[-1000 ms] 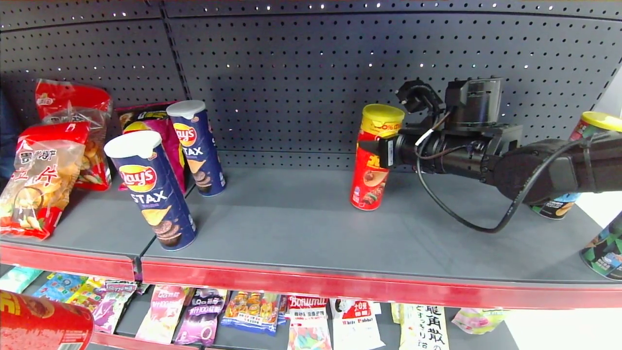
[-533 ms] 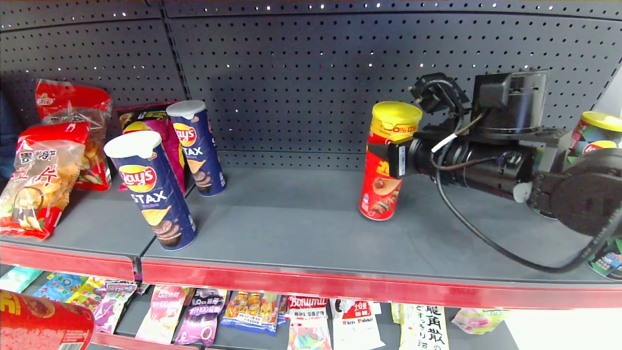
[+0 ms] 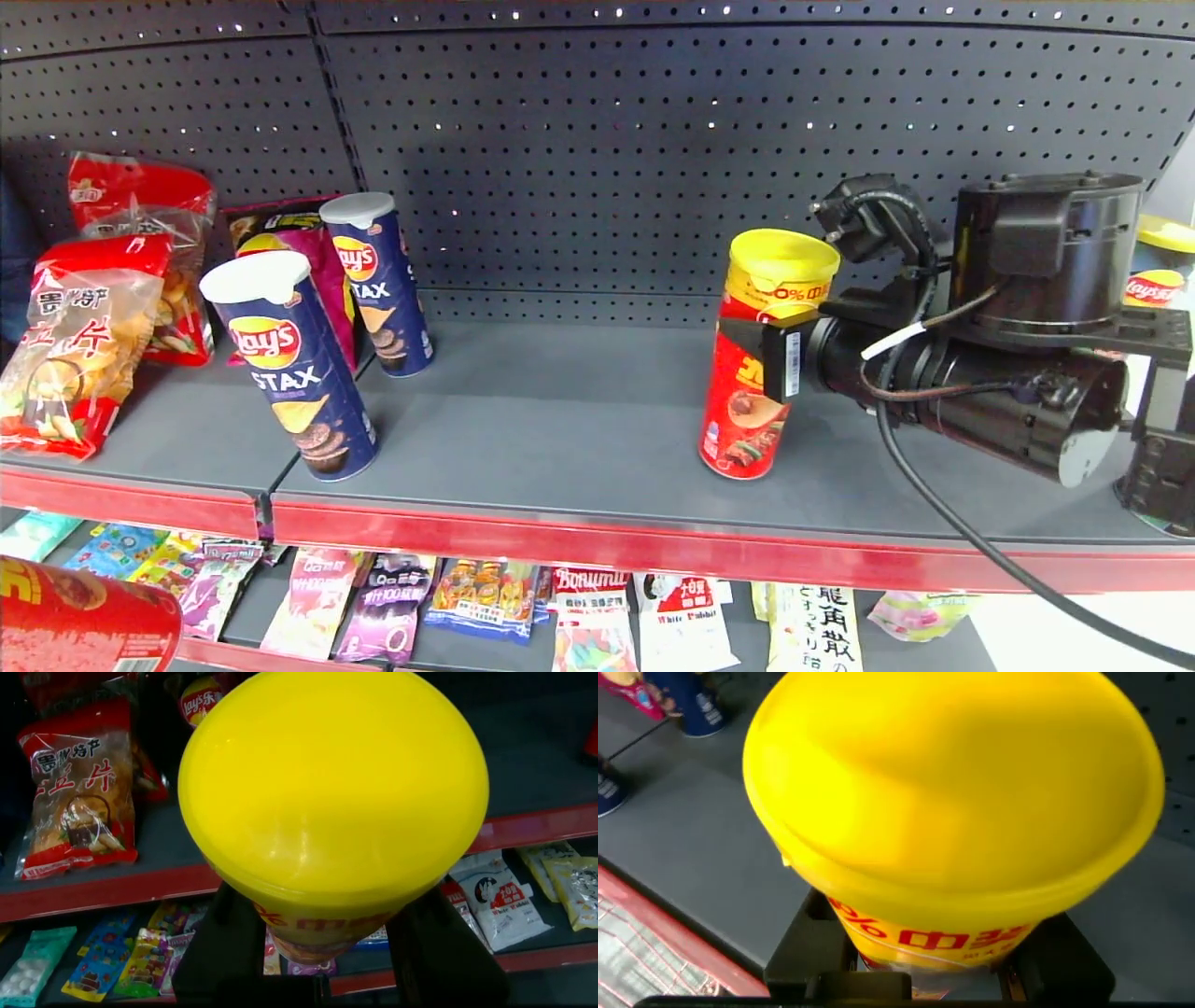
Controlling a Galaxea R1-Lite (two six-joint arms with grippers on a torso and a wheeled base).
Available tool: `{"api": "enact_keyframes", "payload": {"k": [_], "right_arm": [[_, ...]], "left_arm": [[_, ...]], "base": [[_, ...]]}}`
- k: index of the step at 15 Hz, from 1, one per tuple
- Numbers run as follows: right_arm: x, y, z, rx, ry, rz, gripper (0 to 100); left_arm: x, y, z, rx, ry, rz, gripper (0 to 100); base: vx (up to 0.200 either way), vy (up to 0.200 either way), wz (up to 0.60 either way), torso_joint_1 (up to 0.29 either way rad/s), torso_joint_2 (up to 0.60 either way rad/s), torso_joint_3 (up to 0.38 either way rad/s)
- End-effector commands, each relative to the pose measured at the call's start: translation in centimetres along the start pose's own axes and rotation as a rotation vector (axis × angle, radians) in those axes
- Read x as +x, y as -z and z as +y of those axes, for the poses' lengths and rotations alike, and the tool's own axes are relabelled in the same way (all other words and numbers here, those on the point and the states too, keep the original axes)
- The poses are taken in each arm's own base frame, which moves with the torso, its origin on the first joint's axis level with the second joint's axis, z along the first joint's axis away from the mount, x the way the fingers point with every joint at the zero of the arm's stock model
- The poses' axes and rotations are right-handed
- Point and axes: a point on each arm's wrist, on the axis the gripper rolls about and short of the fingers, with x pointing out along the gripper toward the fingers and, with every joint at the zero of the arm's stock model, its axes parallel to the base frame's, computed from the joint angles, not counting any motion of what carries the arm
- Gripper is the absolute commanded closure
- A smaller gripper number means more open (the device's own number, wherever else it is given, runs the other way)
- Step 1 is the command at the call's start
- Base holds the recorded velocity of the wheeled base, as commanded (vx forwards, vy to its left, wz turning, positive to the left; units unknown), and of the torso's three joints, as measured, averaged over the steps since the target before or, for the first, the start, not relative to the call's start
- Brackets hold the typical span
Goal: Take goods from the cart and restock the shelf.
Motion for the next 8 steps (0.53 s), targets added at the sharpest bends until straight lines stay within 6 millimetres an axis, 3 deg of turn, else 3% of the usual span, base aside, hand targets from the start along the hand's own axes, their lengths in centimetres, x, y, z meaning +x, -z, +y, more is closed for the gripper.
{"api": "enact_keyframes", "payload": {"k": [1, 8], "right_arm": [[-0.50, 0.30, 0.60, -0.006, -0.019, 0.006, 100], [-0.69, 1.27, 1.28, -0.010, -0.041, 0.015, 100]], "left_arm": [[0.01, -0.03, 0.01, 0.002, 0.000, 0.000, 100], [0.08, -0.07, 0.03, 0.001, 0.000, 0.003, 100]], "base": [[0.000, 0.000, 0.00, 0.000, 0.00, 0.000], [0.000, 0.000, 0.00, 0.000, 0.00, 0.000]]}}
